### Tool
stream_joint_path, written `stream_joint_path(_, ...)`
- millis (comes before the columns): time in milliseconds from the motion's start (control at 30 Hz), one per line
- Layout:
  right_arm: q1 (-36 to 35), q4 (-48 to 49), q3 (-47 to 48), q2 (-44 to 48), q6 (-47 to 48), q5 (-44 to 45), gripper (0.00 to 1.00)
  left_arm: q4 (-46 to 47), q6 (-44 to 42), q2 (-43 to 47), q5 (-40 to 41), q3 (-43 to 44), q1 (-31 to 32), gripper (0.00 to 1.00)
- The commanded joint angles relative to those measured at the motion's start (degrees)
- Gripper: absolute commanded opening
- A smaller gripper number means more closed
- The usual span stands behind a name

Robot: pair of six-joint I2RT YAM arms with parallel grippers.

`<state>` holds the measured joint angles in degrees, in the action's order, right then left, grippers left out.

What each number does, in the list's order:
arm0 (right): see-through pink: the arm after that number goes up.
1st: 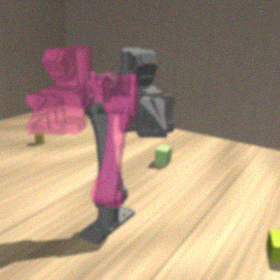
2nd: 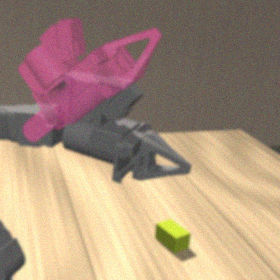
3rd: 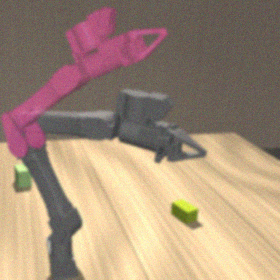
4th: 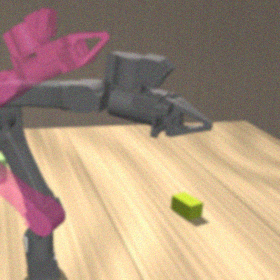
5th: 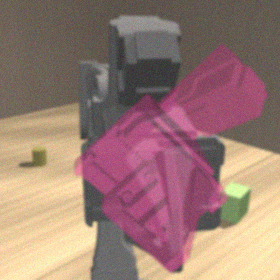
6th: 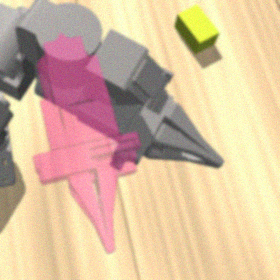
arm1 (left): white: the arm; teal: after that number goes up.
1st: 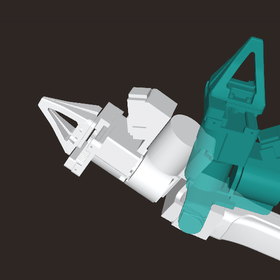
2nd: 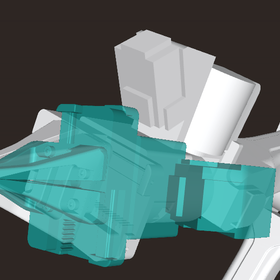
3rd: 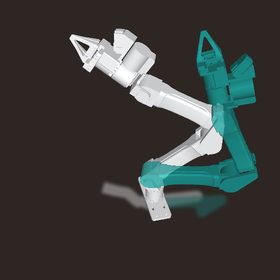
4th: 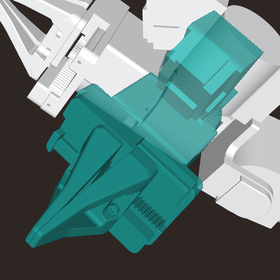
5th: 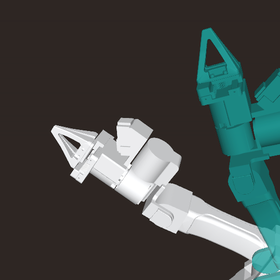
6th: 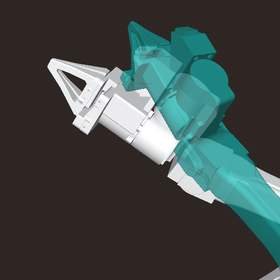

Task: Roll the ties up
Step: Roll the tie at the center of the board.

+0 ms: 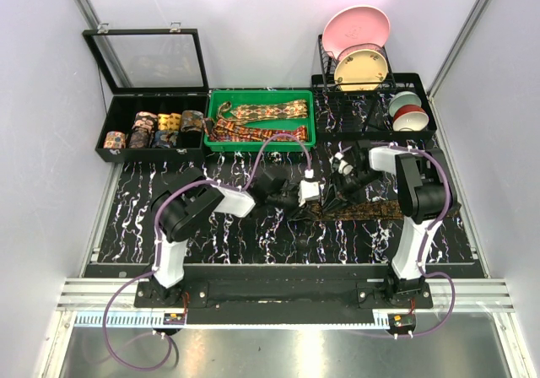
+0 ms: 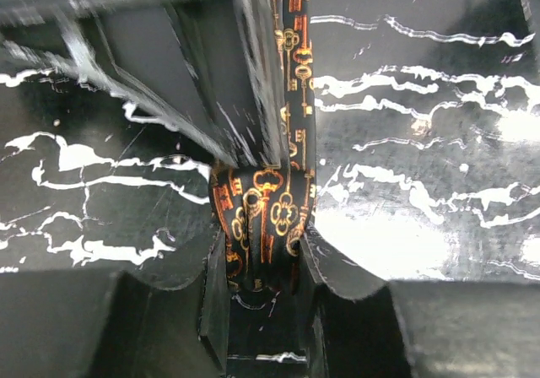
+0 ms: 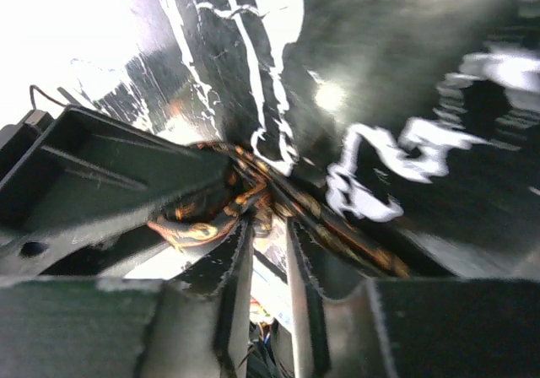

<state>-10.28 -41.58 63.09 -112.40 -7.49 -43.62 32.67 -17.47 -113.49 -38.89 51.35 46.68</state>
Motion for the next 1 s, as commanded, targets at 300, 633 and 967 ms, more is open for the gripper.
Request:
stream_joint_path(300, 5.1, 0.97, 0.46, 3.33, 3.63, -10.96, 0.48, -44.87, -14.6, -2.52, 15.24, 14.98, 1.05, 0.06)
stream_joint_path(633, 1.59, 9.41, -1.3, 2.36, -0.42, -13.69, 0.47, -56.92, -16.89, -4.63, 17.98, 20.8, 2.54, 0.08)
stream_joint_path(967, -0.09, 9.6, -0.34, -0.19, -0.43, -6.93, 0.0, -58.24, -17.16, -4.72, 15.7, 21.95, 2.37, 0.15)
